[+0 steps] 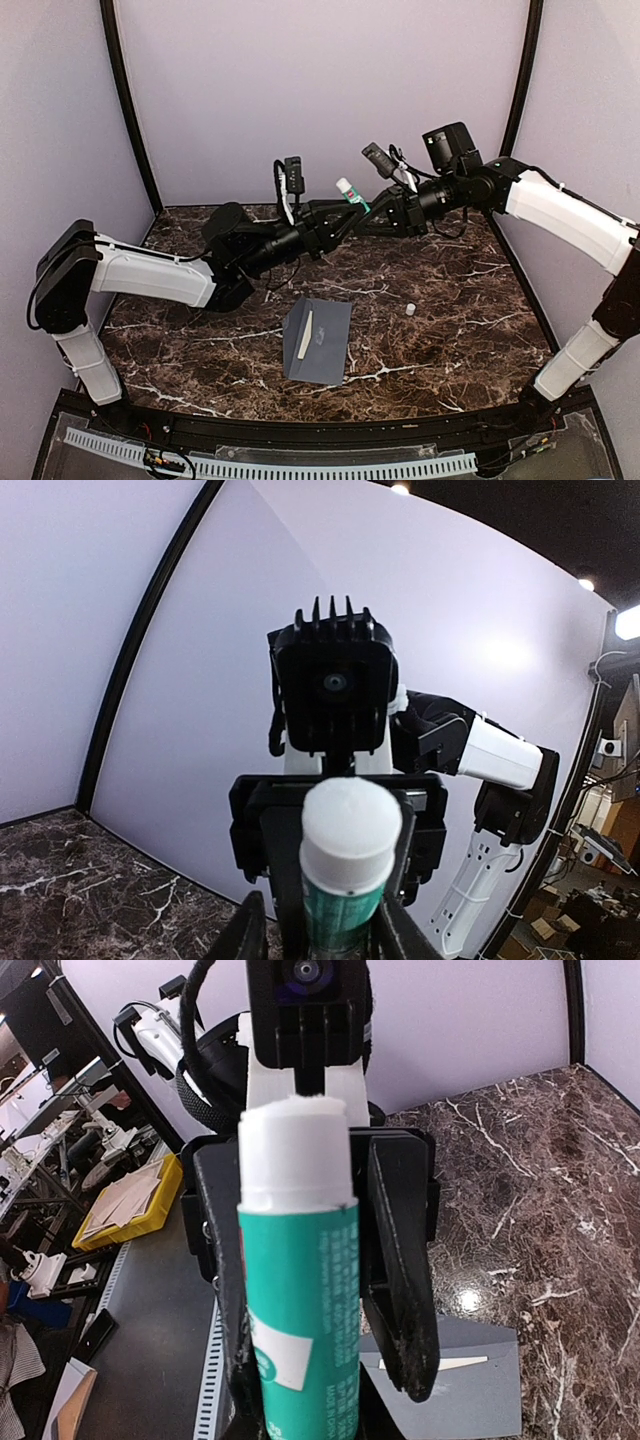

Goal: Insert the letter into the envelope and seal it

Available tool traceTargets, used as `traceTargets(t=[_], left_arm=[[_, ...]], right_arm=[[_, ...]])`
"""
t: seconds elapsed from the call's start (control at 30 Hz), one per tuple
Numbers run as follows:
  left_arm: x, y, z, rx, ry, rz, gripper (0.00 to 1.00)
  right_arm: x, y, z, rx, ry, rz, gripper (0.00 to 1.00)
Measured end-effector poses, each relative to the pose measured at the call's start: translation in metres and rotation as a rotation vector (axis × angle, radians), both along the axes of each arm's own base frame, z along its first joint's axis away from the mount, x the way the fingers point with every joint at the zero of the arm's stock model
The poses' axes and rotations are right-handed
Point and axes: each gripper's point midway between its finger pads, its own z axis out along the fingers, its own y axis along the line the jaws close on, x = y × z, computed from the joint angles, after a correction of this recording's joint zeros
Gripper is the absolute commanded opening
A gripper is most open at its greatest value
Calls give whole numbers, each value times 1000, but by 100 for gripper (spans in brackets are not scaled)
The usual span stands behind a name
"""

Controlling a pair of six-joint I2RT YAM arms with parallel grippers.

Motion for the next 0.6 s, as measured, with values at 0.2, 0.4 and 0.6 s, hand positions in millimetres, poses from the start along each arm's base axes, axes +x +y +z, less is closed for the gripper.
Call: traceTargets(t=[0.2,0.4,0.6], left_arm=[[-1,-3,6,-27,-11,-17,26],[-1,-6,7,-36,-14,-28,9],[2,-8,4,-31,-5,-27,0]], right_arm=[[-1,1,0,7,18,10,7],[1,1,-2,12,38,13,8],[6,1,-4,12,48,9,32]])
